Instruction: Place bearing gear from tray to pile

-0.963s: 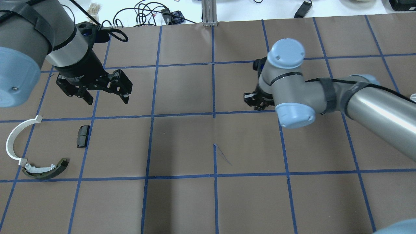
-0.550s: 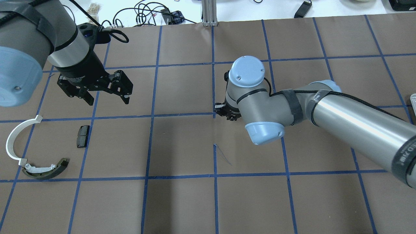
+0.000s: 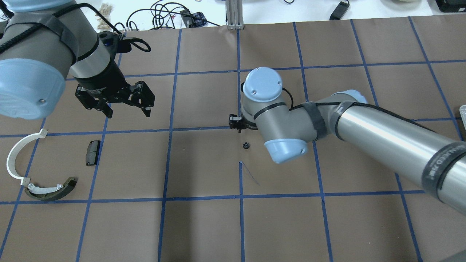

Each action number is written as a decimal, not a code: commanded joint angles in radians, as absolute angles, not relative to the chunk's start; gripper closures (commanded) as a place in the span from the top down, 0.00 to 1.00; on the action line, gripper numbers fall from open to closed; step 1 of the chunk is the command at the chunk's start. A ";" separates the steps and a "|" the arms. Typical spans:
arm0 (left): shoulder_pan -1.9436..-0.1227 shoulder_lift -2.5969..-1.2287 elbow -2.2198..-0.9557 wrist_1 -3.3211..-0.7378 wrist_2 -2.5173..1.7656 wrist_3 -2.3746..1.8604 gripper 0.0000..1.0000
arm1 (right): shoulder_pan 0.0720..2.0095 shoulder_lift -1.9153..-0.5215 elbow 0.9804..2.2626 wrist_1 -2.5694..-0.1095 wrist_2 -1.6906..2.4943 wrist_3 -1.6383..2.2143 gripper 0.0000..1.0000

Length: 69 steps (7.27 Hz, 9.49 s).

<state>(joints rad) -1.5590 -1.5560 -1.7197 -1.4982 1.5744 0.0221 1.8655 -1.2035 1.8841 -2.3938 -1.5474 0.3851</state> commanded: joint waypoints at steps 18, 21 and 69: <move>-2.014 -2.101 -1.729 -0.943 1.479 -0.242 0.72 | 0.565 -0.937 1.519 -2.198 -1.554 -2.254 1.00; -2.016 -2.117 -1.729 -0.945 1.480 -0.236 0.23 | 0.566 -0.924 1.517 -2.203 -1.546 -2.287 0.93; -1.870 -2.000 -1.833 -0.913 1.488 -0.087 1.00 | 1.585 -1.588 1.571 -1.652 -1.549 -0.088 1.00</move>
